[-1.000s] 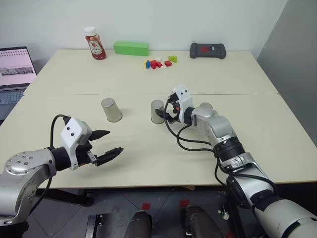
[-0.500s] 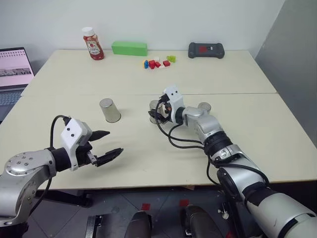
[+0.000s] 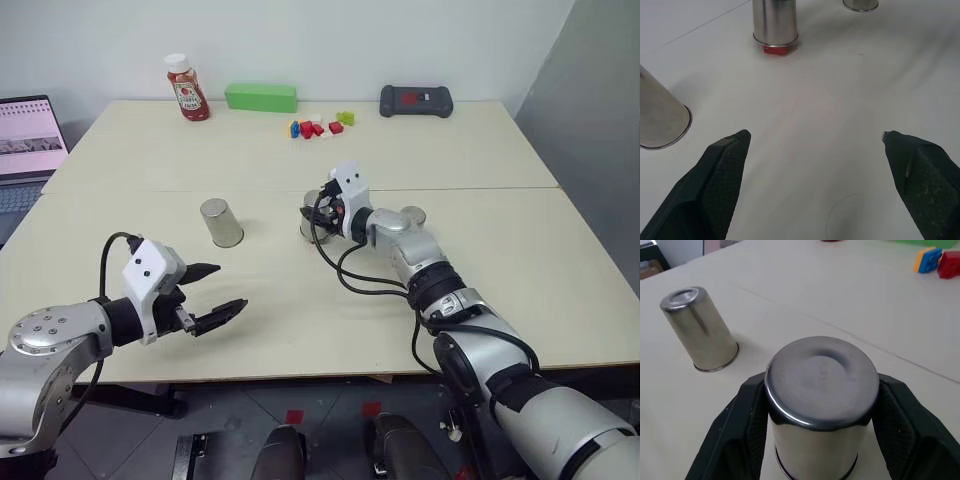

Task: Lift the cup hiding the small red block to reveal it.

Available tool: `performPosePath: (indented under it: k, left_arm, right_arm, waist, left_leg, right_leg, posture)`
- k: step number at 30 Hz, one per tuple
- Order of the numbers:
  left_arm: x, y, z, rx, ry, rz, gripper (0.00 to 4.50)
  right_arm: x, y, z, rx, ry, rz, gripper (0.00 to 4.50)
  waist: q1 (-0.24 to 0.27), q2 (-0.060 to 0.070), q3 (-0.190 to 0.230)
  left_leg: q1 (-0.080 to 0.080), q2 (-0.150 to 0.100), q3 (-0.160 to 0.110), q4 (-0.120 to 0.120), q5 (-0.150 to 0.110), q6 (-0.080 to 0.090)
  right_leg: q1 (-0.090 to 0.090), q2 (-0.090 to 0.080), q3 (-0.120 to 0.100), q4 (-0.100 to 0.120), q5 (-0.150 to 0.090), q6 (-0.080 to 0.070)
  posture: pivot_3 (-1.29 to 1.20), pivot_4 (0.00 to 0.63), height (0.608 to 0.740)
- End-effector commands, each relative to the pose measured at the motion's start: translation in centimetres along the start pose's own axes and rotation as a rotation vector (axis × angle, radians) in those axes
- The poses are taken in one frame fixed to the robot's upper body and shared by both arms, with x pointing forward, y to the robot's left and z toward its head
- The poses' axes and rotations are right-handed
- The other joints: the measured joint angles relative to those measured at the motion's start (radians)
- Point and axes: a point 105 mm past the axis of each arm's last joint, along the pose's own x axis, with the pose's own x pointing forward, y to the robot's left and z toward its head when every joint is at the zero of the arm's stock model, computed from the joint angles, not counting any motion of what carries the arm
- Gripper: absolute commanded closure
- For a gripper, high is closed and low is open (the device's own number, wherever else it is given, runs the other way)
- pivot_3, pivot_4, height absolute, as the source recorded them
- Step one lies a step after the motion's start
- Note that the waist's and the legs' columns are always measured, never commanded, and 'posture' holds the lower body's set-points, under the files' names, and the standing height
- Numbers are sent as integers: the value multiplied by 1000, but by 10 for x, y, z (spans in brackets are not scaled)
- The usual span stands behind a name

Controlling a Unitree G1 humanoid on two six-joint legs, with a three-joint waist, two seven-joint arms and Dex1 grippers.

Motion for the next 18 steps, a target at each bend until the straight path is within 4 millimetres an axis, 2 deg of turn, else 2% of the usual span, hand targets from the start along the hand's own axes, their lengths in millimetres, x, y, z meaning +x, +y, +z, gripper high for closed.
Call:
performPosePath:
  k: [1,5,9,18]
  left_arm:
    - [-2,-1,8,41,-17,0,0]
    - [-1,-2,8,40,-17,-8,0]
    - [1,-2,8,45,-15,-20,0]
    - [3,-1,11,56,-16,-31,0]
  right_arm:
    - [-14,-11,49,-44,-133,-33,1942]
    - [-33,-26,37,-68,-64,-91,1942]
    - [-42,-30,18,-63,11,-108,1942]
    - [-42,-33,-12,-60,106,-141,1942]
  waist:
    - [1,0,0]
    - [4,0,0]
    - [2,0,0]
    - [-3,0,0]
  left_leg:
    - [0,0,0,0,0,0]
    - [-5,0,-1,1,0,0]
    - [-6,0,-1,0,0,0]
    - [-6,0,0,1,0,0]
  right_leg:
    - [0,0,0,0,0,0]
    - [-4,0,-1,0,2,-3]
    - [-5,0,-1,0,2,-3]
    - [-6,0,0,1,2,-3]
  posture:
    - [0,150,740]
    - [0,150,740]
    - [0,150,740]
    - [0,150,740]
